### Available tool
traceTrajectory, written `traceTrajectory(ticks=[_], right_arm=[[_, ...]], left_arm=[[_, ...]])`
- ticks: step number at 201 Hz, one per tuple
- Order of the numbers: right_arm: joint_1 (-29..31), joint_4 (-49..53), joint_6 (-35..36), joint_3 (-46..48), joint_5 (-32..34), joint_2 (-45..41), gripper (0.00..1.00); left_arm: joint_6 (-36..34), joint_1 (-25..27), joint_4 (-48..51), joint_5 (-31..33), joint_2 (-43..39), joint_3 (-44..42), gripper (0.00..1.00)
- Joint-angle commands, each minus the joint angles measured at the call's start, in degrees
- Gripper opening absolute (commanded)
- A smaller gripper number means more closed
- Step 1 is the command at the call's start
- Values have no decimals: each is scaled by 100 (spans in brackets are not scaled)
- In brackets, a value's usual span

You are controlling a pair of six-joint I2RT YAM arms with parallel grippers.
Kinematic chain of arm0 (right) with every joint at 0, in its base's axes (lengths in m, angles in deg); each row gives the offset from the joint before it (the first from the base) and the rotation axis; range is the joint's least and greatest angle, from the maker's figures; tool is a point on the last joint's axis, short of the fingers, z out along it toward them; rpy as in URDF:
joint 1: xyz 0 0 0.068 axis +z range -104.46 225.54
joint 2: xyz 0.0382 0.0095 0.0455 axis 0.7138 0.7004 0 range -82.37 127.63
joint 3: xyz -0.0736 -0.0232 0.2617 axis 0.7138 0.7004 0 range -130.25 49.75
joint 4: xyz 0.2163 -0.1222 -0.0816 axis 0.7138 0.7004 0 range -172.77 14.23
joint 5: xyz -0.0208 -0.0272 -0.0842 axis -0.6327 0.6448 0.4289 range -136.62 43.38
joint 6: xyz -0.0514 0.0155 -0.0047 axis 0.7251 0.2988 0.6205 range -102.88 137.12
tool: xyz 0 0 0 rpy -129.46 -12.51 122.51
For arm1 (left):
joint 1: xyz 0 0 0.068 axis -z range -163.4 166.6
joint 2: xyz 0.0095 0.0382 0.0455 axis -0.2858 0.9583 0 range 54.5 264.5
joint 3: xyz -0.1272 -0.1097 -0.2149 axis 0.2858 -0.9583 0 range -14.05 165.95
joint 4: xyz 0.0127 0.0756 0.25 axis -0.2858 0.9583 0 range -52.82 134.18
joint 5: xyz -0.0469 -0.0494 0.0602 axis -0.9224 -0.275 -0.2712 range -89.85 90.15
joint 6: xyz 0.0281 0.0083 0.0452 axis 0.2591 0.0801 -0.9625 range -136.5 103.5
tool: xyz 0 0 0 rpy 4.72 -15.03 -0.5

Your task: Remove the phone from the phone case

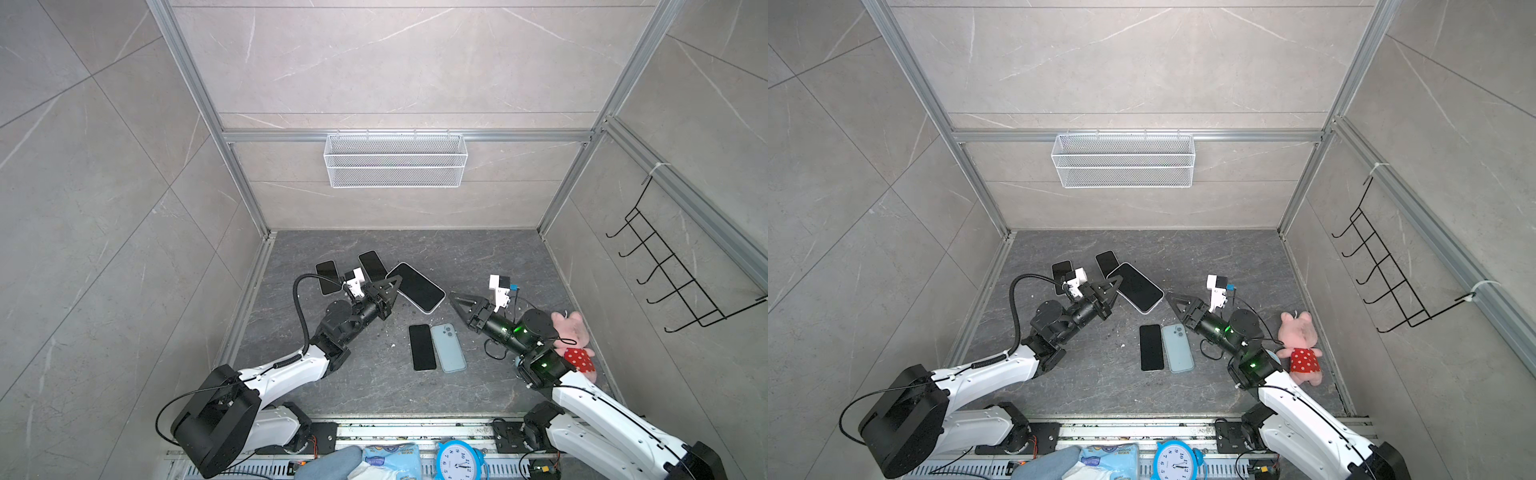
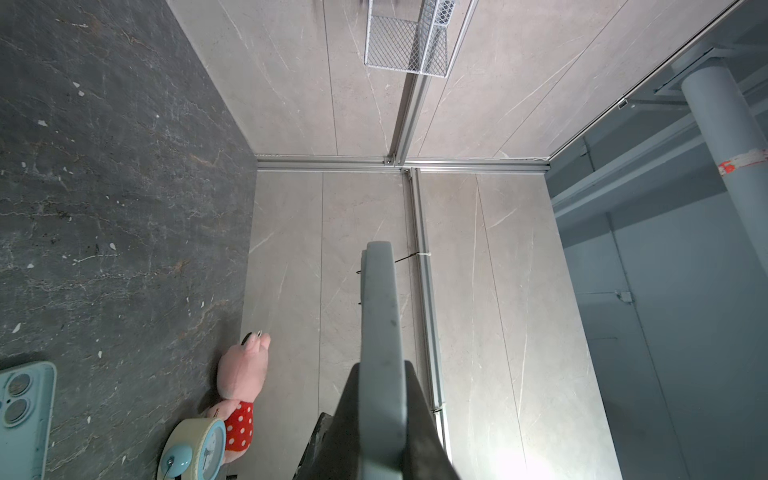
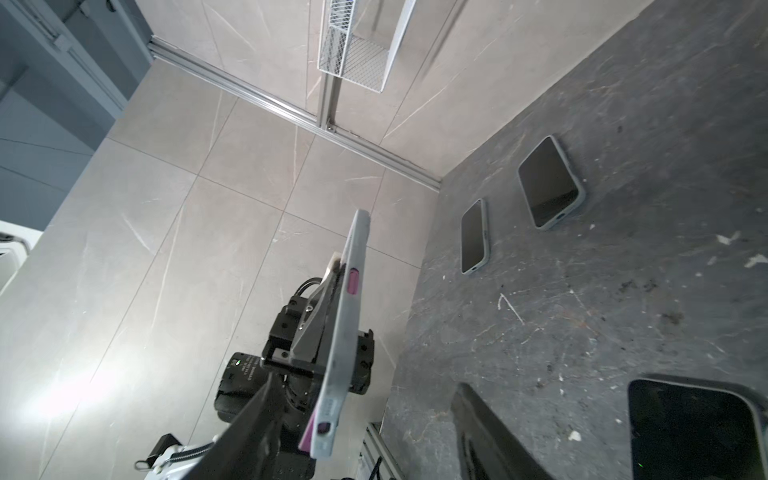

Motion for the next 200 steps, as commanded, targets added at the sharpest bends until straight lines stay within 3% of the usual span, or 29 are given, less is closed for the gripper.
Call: traceTrajectory(ticks=[1,112,200], right_arm=[[-56,-997,-355,148,-298,204,62],[-76,-2261,-803,278,-347,1072,41],[-86,-2649,-1010,439,-402,1228,24]], left_arm=[[199,-28,-906,-90,54,160,0],[209,-33,-972,-46,73,110,0],[200,-28,-1025,20,131,110,0]])
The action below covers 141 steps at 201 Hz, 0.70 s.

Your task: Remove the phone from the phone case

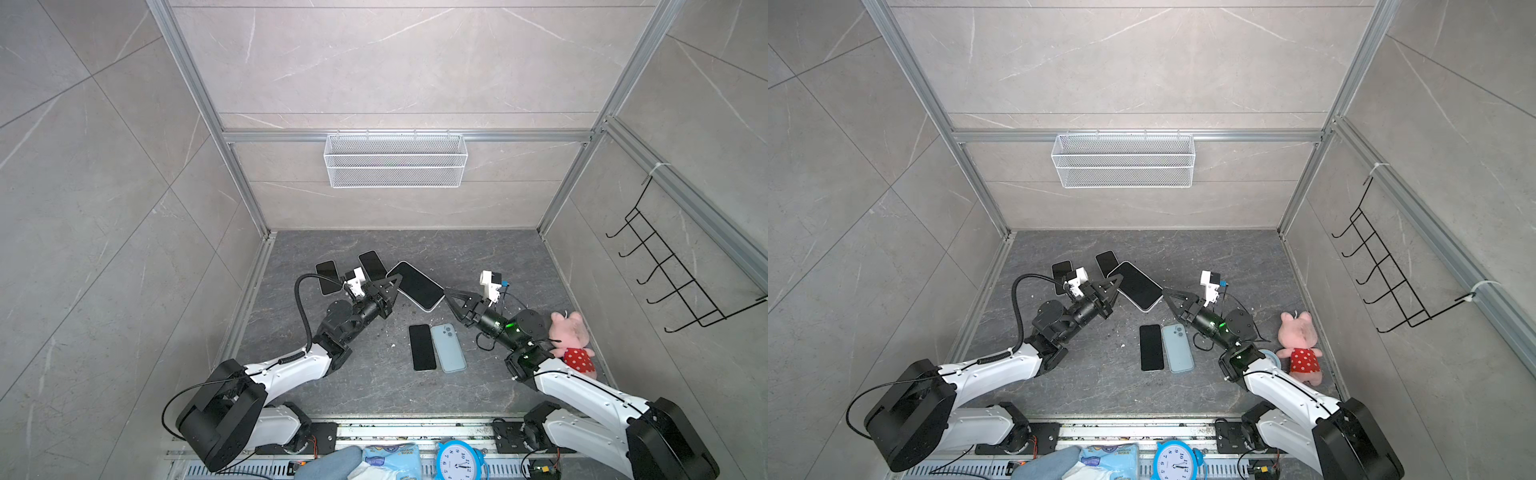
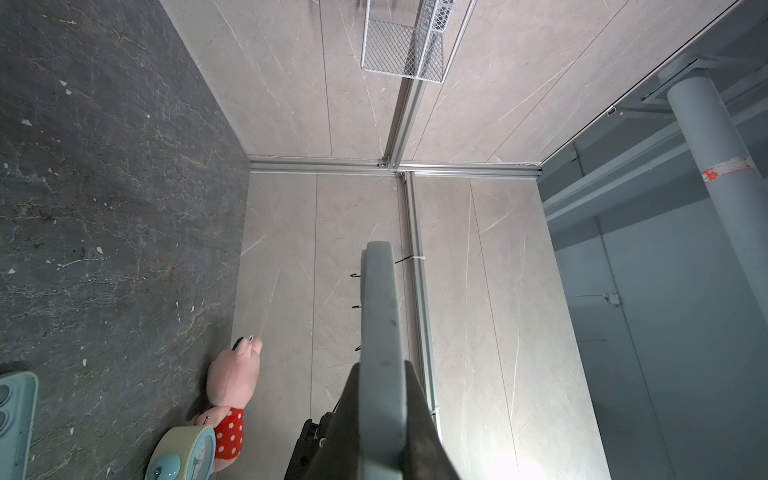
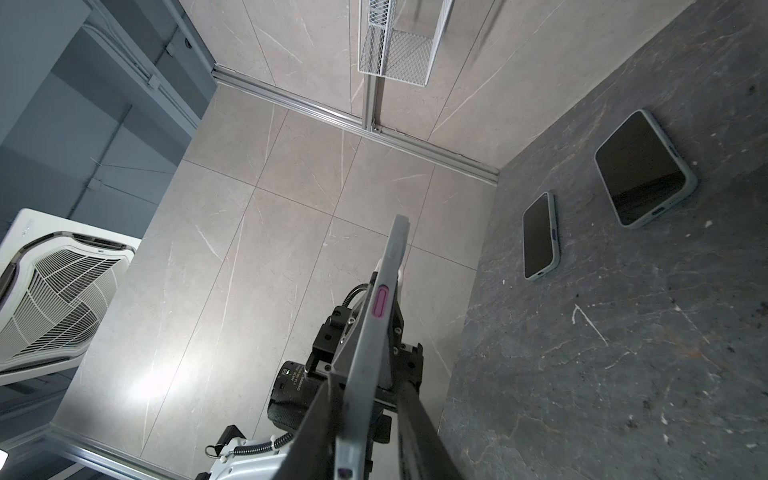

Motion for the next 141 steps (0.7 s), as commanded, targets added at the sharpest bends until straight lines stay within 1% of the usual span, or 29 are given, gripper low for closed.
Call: traceTrajectory(ticks=[1,44,73,102,133,141], right_arm=[[-22,-288,-73,129,-88,33,24],[-27,-654,-254,192,-70,249,16],[-21,-1055,-420,282,6,500,9],[-18,-1869,-751,472,204,860,4],[-17,-2818,-1166,672,610,1411,0],[-17,-2846,-1242,675,698,1504,0]], left_arm=[[95,-28,-747,11,-49,115,0],[89,-31,-803,44,-1,128,0],[104,-26,-890,81,-5,123,0],[117,-22,-1078,181,14,88,0],[100,39,-1453,318,93,66,0],[95,65,-1568,352,125,82,0]])
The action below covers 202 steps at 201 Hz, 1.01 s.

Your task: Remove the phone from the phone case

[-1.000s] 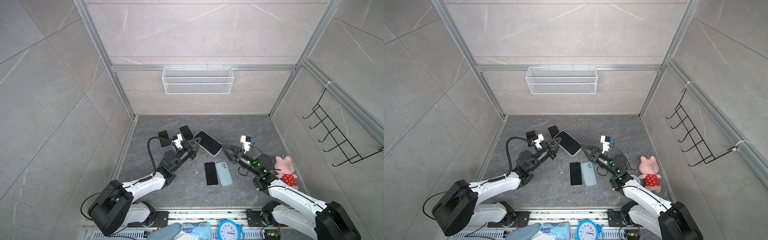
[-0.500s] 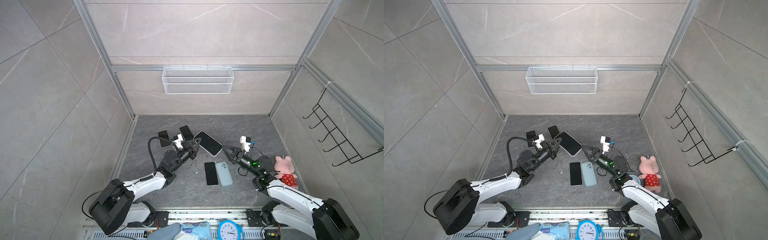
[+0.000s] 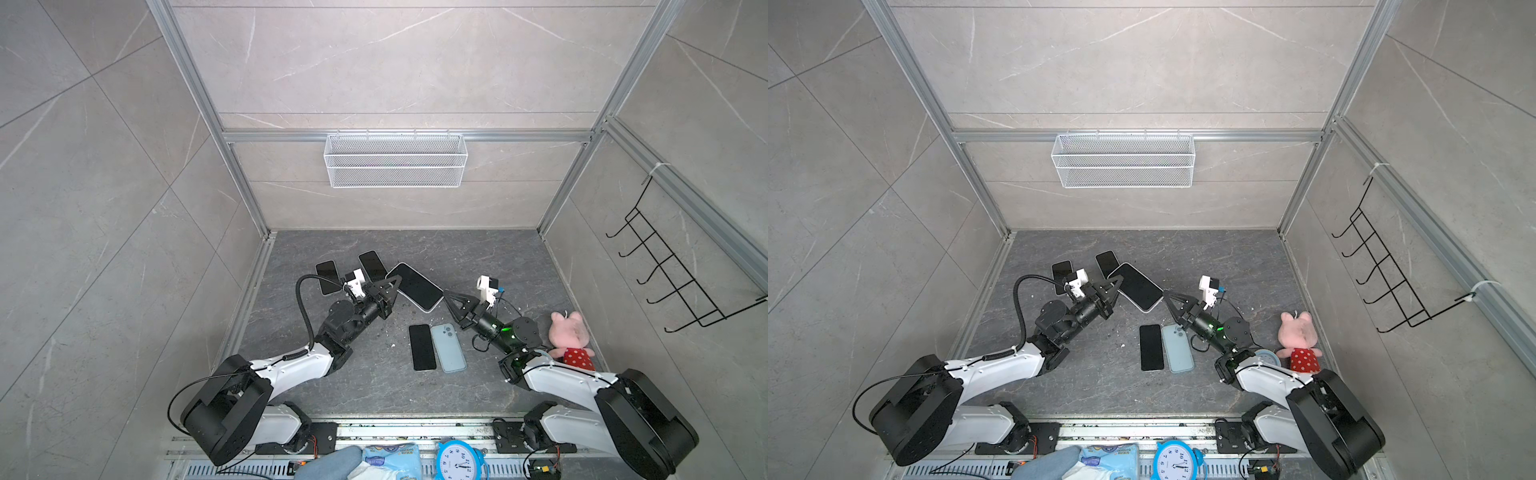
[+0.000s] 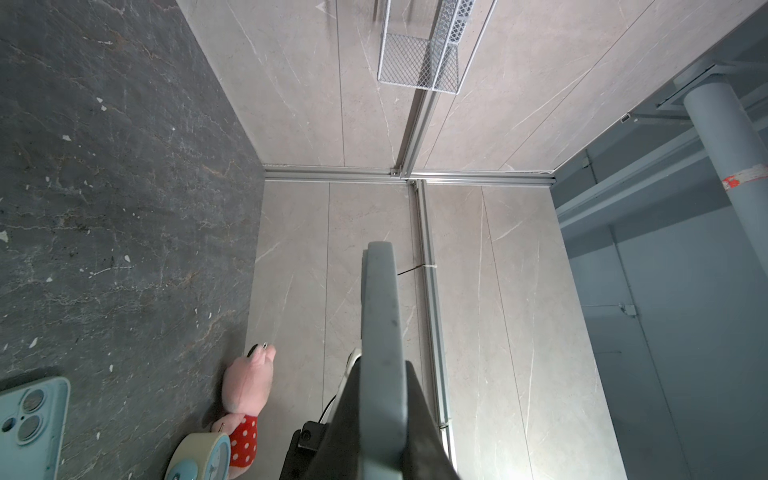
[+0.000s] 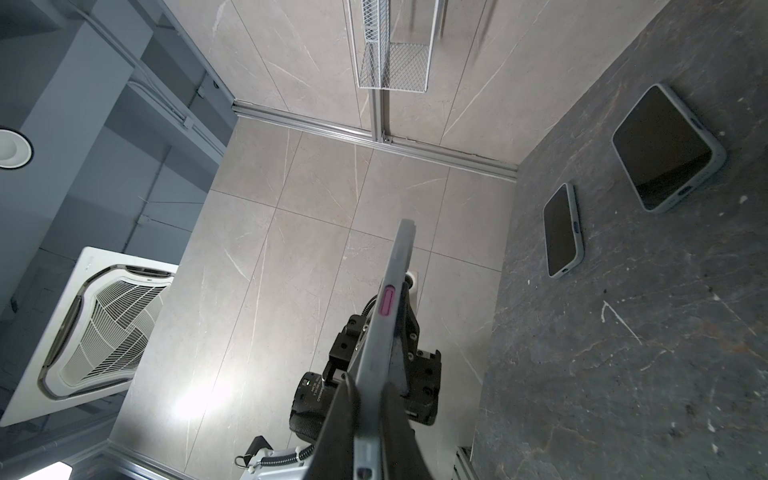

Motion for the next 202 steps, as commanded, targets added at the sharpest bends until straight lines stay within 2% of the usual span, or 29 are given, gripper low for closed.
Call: traceTrajectory(ticks=[1,51,120,156,202], right_arm=[[-16,-701,-296,164,454,323,0],[3,-701,-640,168,1020,314,0],[3,-709,-1454,63,1648,517,0],[6,-710,-1942,57,1674,867,0],[7,-710,-2185,149,1743,1226,0]], left_arm=[[167,63,-1485,173,-69,146,0],[97,156,-1989,358,117,184,0],[-282,356,-1986,622,13,495,0],[-434,531,-1997,762,73,717,0],[-620,635,-1993,872,75,818,0]])
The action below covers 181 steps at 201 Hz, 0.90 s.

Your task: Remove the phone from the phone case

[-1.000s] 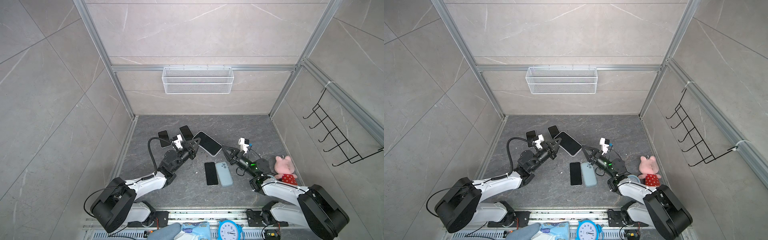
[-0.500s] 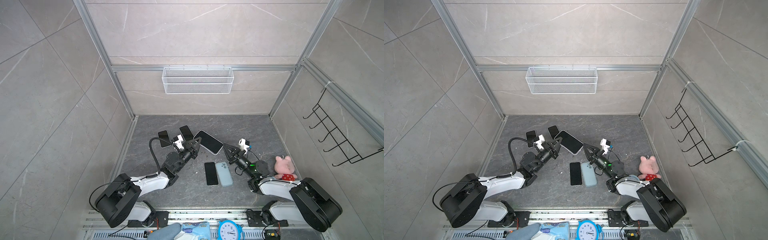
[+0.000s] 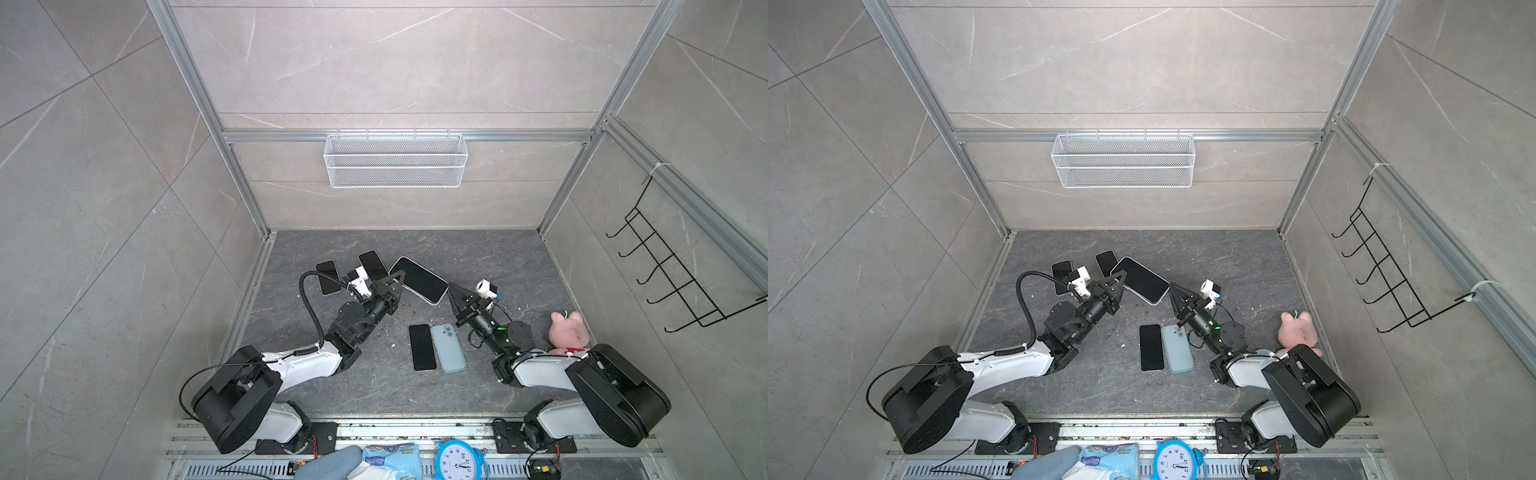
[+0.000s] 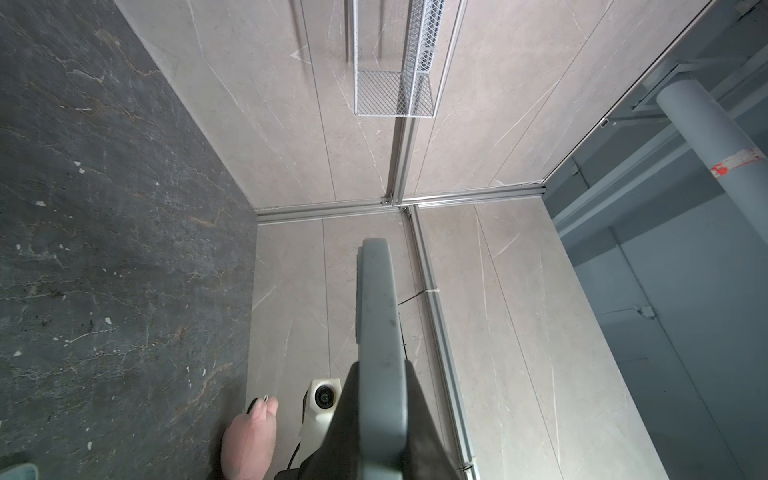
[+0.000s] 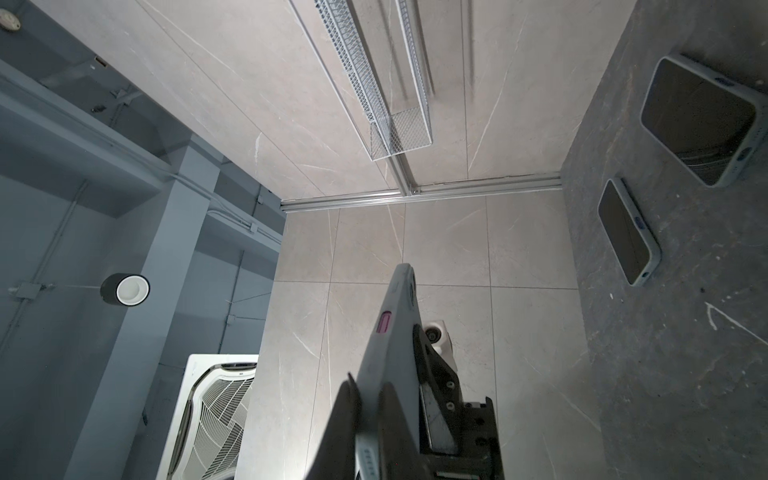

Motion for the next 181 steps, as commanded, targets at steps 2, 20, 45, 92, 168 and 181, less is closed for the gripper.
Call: traceTrajectory(ticks=[2,20,45,92,168,181], right_arm=[[-112,538,-300,127,529,273,0],[-111,536,-381,146,575,400,0],[-110,532,-502,84,522,669,0],[-117,537,-627,55,558,1052,0],[-190,544,337,56,470,604,13],[-297,564,908,251,410,-6,43]], left_arm=[[92,138,-1612,-177,-301,541,0],[75,137,-1608,-161,-325,550,0],[32,137,-1612,-138,-360,541,0],[-48,131,-1610,-73,-431,498,0],[-35,128,-1605,-75,-326,509,0],[64,130,-1600,-32,-296,418,0]])
